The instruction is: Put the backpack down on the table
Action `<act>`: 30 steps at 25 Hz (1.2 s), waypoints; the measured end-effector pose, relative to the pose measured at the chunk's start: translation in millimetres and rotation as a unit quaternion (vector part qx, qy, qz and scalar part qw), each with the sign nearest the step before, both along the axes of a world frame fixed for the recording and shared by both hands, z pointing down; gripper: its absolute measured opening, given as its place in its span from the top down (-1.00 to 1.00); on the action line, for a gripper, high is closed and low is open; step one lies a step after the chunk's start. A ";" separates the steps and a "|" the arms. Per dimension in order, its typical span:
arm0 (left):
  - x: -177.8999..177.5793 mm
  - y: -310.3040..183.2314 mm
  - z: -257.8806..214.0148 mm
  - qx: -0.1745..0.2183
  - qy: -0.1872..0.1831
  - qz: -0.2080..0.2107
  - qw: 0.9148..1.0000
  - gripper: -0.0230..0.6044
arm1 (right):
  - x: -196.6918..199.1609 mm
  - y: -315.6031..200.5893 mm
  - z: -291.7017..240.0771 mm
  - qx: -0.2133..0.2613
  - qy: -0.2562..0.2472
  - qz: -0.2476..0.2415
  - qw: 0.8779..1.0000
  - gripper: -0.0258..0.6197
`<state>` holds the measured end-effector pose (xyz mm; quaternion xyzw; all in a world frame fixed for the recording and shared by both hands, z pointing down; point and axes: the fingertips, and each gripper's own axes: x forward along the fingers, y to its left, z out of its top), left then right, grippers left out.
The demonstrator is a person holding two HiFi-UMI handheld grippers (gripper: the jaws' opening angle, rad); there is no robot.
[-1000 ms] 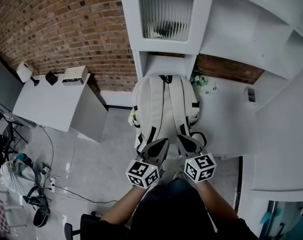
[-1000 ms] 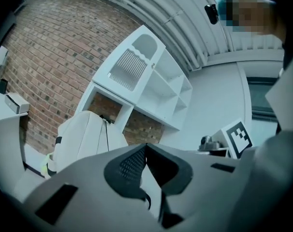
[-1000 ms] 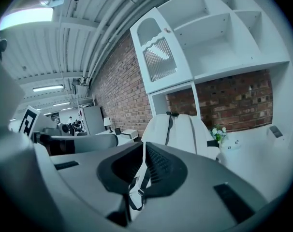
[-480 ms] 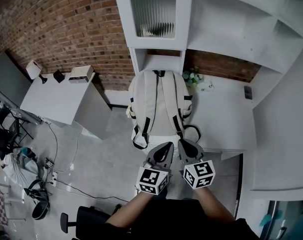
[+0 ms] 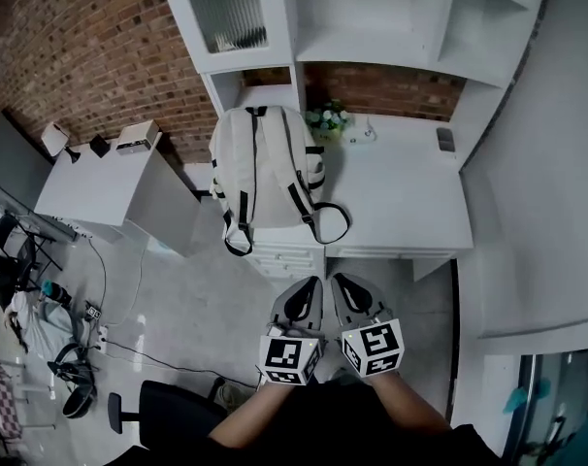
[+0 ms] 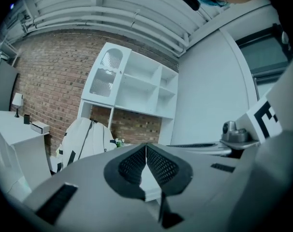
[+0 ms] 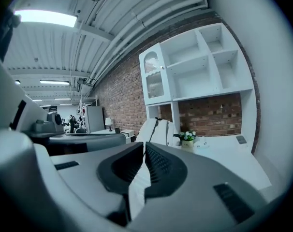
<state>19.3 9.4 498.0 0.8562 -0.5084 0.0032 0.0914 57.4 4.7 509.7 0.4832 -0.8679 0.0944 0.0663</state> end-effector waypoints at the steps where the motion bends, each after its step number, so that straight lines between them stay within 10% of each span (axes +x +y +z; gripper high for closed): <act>1: 6.4 12.0 0.7 0.003 -0.004 -0.004 1.000 0.87 | 6.1 11.9 2.5 -0.001 -0.002 -0.001 1.000 0.83; 30: 28.9 121.7 5.4 0.035 -0.068 -0.029 0.997 0.87 | 29.9 125.9 8.9 0.023 0.032 0.020 0.999 0.86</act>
